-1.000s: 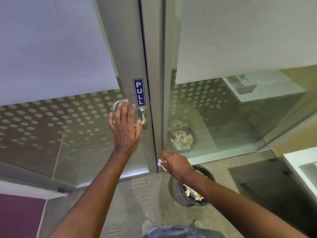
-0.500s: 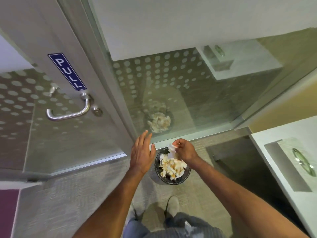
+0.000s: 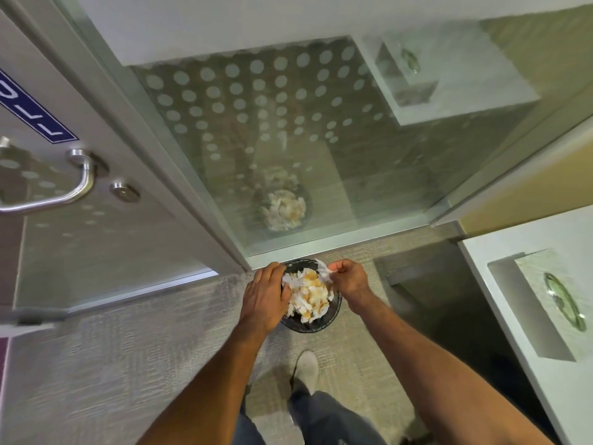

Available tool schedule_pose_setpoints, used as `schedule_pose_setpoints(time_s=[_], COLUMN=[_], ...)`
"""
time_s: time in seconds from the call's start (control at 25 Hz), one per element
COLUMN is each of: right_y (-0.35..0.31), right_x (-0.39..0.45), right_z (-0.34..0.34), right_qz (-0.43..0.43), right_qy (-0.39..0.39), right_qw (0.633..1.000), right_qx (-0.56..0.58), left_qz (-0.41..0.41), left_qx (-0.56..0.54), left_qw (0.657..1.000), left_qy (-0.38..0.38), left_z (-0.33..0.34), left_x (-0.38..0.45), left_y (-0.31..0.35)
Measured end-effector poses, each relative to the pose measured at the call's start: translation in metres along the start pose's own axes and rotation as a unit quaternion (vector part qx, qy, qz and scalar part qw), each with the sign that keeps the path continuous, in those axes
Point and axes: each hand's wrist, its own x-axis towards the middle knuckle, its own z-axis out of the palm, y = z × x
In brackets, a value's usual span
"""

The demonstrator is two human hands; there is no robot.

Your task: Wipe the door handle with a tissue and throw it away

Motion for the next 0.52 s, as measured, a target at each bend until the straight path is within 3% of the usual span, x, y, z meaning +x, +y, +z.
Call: schedule_pose_setpoints(time_s=[0.2,0.52], right_y=[0.016,0.038], right_x=[0.002,-0.011], right_z=[-0.002,-0.002], right_qz=[0.073,0.072], right_qy=[-0.127,-0.090], right_qw=[0.988,0.993], right_qx=[0.058,0.032], left_qz=[-0.020,-0.032], left_qx=[0.005,0.017], left_qw=[1.000,0.999], left_qy=[-0.022,-0.017], left_z=[0.016,0.015], left_x=[0.000,-0.020], left_y=[0.000,-0.007])
